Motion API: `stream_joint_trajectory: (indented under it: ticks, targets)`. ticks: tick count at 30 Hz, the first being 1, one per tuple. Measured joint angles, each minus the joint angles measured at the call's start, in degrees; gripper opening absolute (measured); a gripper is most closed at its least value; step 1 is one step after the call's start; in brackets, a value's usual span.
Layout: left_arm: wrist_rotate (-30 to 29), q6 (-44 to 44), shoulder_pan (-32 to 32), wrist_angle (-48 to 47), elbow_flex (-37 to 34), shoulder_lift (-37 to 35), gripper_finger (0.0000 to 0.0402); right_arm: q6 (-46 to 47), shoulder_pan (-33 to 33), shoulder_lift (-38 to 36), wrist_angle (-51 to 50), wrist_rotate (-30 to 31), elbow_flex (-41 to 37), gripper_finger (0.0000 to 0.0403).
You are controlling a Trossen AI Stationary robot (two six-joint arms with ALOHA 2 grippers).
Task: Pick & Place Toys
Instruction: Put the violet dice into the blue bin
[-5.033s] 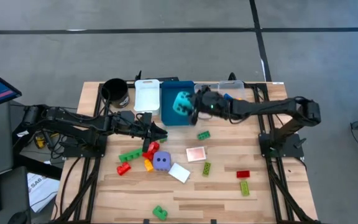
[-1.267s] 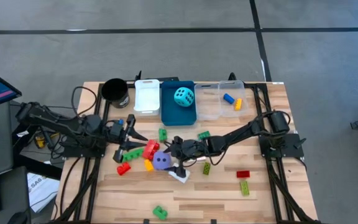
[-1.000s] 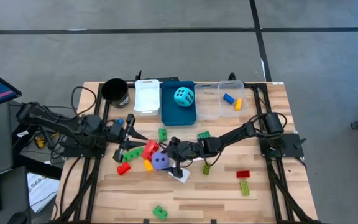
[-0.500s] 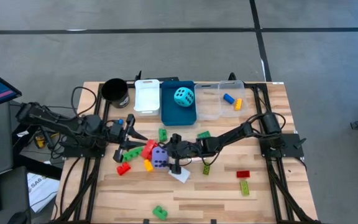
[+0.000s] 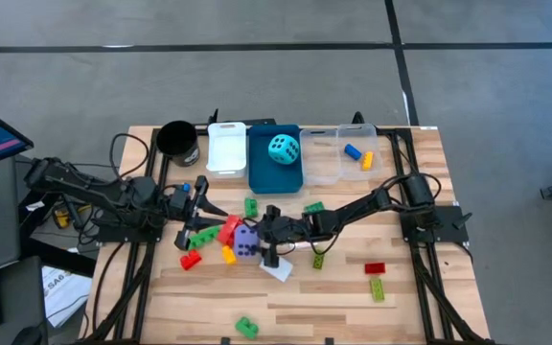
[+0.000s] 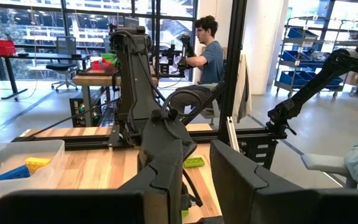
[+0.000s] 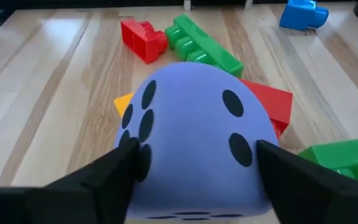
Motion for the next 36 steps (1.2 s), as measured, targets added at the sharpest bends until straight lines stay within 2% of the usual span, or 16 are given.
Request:
stream_joint_trajectory:
  ticks: [6,14,21,26,32,36]
  targets:
    - [0.00,-0.02,0.00,0.00,0.00,0.00,0.0076,1.00,0.00,-0.01,1.91,0.90,-0.08,0.0220]
    - [0.00,-0.02,0.00,-0.42,0.00,0.02,0.0076,0.73,-0.01,-3.79,-1.47,1.75,-0.46,0.0214]
    - [0.00,-0.02,0.00,-0.39,0.00,0.00,0.0076,-6.45,-1.80,-13.64,-9.26,14.27,-0.37,0.0203]
    - [0.01,-0.02,0.00,-0.39,0.00,0.00,0.0076,-12.04,-6.41,-21.04,-13.46,22.08,-0.16,0.0203]
    - [0.01,-0.02,0.00,-0.39,0.00,0.00,0.0076,-12.02,-16.45,-21.36,-15.50,18.08,-0.19,0.0204]
    - [0.02,-0.02,0.00,-0.39,0.00,0.00,0.0076,-7.85,-21.04,-17.71,-13.78,5.91,-0.19,0.0222]
